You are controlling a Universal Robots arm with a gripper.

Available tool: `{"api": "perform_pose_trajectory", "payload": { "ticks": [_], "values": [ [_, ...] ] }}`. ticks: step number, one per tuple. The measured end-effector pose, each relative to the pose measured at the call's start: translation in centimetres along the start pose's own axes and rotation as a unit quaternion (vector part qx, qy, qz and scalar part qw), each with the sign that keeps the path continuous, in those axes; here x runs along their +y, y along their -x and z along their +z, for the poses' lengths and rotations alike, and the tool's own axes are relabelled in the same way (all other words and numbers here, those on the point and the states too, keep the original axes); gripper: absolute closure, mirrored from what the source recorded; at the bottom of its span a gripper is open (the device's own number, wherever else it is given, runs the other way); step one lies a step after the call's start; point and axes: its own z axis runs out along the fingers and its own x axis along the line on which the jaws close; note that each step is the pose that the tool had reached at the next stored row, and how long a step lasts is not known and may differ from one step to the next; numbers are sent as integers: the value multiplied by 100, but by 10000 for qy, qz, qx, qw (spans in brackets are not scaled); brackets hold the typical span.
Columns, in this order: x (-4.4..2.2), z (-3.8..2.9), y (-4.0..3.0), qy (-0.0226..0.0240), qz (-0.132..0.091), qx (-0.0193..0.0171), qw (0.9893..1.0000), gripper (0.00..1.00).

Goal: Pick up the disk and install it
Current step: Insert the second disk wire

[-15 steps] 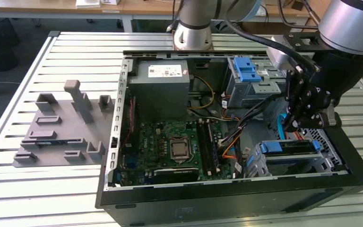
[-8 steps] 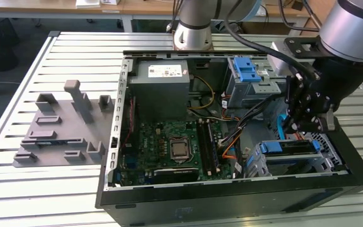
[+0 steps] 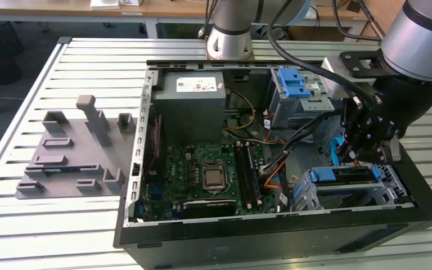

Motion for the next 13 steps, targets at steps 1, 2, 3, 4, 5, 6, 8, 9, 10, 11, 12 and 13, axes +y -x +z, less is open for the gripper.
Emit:
{"api": "perform_pose_trajectory", "payload": {
  "ticks": [1, 2, 3, 4, 5, 6, 8, 9, 10, 11, 12, 13],
  "values": [
    [1, 0, -1, -2, -1, 0, 10000, 84],
    [2, 2, -6, -3, -3, -1, 10000, 84],
    [4, 5, -16, -5, -4, -1, 10000, 84],
    [6, 8, -30, -8, -6, -2, 10000, 84],
    [7, 11, -43, -10, -7, -4, 10000, 84],
    [7, 14, -56, -12, -9, -7, 10000, 84],
    [8, 21, -71, -16, -10, -13, 10000, 84],
    [9, 26, -73, -18, -10, -15, 10000, 84],
    [9, 31, -77, -20, -10, -16, 10000, 84],
    [10, 36, -82, -22, -10, -17, 10000, 84],
    [10, 41, -87, -24, -10, -20, 10000, 84],
    [10, 46, -93, -25, -10, -22, 10000, 84]
  ]
}}
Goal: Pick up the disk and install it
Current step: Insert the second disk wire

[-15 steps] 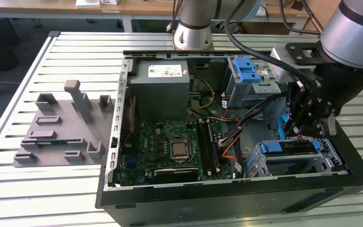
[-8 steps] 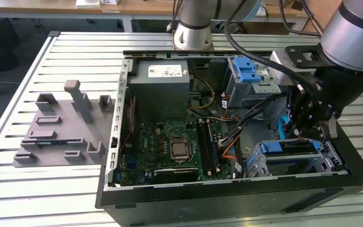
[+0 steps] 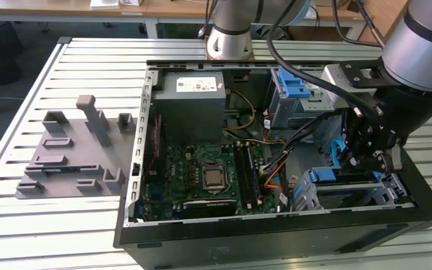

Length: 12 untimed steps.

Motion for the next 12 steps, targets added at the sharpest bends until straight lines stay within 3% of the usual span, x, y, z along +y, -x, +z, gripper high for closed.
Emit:
{"api": "perform_pose_trajectory", "payload": {
  "ticks": [5, 12],
  "values": [
    [4, 15, -43, -6, -1, -9, 10000, 84],
    [7, 32, -51, -9, 0, -22, 10000, 84]
  ]
}}
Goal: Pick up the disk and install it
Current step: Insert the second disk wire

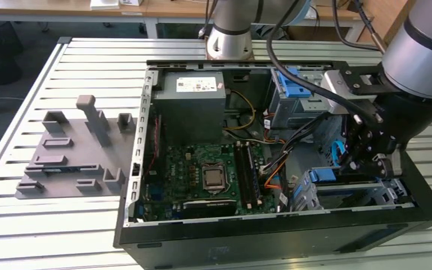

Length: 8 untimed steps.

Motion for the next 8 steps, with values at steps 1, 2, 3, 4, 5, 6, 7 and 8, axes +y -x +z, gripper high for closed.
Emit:
{"api": "perform_pose_trajectory", "payload": {
  "ticks": [1, 2, 3, 4, 5, 6, 7, 8],
  "values": [
    [0, 2, 0, 0, 0, -1, 10000, 84],
    [0, 4, 0, 0, 0, -2, 10000, 84],
    [0, 6, 0, 0, 0, -3, 10000, 84],
    [1, 8, 0, 0, 0, -4, 10000, 84],
    [1, 10, 0, 0, 0, -5, 10000, 84],
    [1, 13, 0, 0, 1, -7, 10000, 84],
    [1, 15, 0, 0, 1, -8, 10000, 84],
    [1, 17, -1, 0, 1, -9, 10000, 84]
  ]
}}
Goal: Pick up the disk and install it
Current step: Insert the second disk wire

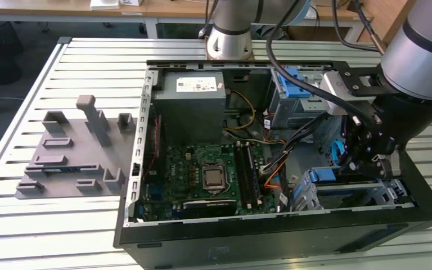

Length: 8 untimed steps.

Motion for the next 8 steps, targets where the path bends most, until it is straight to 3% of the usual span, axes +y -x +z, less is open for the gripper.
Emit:
{"api": "perform_pose_trajectory", "payload": {
  "ticks": [8],
  "values": [
    [1, 26, -6, 0, 0, 1, 10000, 84]
  ]
}}
